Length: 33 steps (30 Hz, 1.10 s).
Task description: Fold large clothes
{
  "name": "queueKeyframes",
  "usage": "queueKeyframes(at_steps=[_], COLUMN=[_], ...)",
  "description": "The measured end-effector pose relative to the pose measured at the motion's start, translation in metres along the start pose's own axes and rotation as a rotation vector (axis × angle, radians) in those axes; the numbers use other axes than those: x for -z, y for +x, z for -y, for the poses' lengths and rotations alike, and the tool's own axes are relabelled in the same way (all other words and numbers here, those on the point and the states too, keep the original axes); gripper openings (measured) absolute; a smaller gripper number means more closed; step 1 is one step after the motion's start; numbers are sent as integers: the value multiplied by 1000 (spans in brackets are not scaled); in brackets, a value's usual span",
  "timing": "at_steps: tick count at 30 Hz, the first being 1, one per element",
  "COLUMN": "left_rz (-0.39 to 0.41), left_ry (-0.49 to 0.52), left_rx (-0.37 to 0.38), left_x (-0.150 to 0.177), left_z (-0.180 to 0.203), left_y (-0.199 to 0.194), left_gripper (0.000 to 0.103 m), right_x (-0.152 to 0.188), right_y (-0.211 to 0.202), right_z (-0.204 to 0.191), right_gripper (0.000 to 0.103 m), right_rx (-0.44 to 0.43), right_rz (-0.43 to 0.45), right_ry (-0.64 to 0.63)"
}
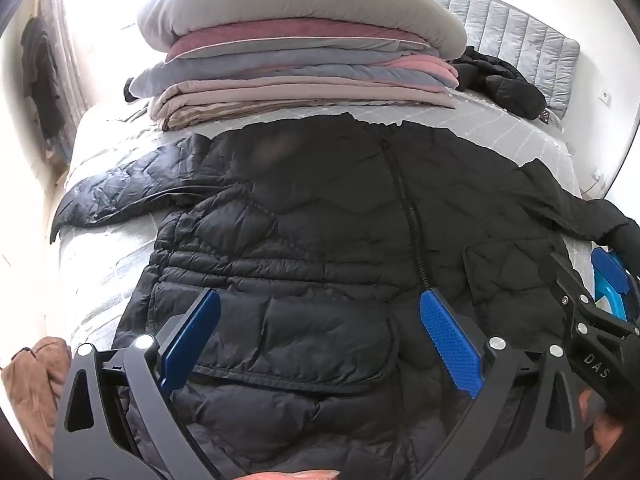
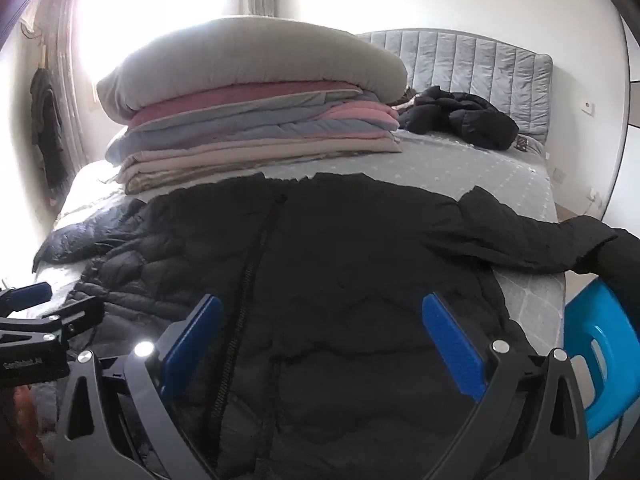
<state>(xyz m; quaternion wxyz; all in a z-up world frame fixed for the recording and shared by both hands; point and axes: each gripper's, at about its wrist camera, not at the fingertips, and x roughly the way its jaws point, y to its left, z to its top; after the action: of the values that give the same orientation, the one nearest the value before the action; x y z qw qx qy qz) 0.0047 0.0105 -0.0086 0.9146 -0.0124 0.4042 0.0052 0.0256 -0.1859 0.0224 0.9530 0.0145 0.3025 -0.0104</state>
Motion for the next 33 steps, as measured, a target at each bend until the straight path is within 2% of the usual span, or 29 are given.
queueKeyframes(at_steps=[11,17,20,21,23,26,28,31,33], left_rz=[-14,-29,-28,-31,-39,-51,-49,-46,-50], left_ry=[4,-19,-26,-26,-26,-18,-3,16,23], left_rx=[-5,-16,-23,-27,-28,-24,-20,-14,-13], left_x=[3,3,2,2,2,2,3,2,2], left_z=[5,-3,-8,-8,-10,-9,-8,-7,-8], left_y=[5,10,11,13,15,18,17,15,16], left_gripper=[97,97,97,97,97,97,97,97,97], right_x=[-2,-8,-14,-13,-9,10,21,23,24], right_y=[1,2,-7,-12,-17,-14,-6,22,45], right_z=[4,45,93,120,166,250,300,347,364], right_gripper=[97,97,97,97,97,97,97,97,97], right_rx=[-36,-136,-218,-243,-252,-204,-131,-6,21], right_rz=[-13,-40,-23,1,40,86,119,69,25], right_ry=[37,234,414,506,661,912,1023,1019,1028])
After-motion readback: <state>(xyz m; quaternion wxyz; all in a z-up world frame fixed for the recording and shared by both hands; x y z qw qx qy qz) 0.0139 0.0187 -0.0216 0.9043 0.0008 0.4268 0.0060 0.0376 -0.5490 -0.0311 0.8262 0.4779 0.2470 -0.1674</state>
